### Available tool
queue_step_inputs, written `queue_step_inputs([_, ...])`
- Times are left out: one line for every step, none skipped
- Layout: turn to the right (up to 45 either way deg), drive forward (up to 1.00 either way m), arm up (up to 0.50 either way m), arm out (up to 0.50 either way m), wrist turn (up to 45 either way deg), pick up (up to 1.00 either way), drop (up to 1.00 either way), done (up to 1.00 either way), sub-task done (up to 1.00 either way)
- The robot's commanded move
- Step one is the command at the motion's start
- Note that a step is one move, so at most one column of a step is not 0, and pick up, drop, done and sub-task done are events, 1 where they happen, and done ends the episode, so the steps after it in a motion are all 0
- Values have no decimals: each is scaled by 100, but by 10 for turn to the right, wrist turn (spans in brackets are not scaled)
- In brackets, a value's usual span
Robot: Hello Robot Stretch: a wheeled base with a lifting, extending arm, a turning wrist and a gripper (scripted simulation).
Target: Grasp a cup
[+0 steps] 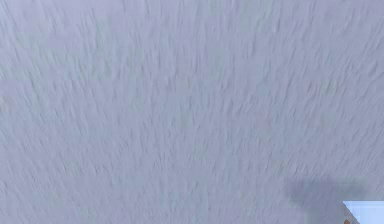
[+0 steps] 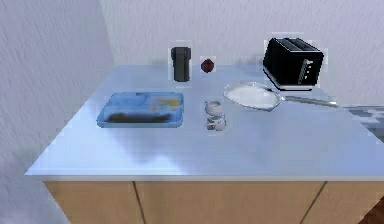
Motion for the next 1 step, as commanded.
queue_step_inputs([0,0,50,0,0,0,0,0,0])
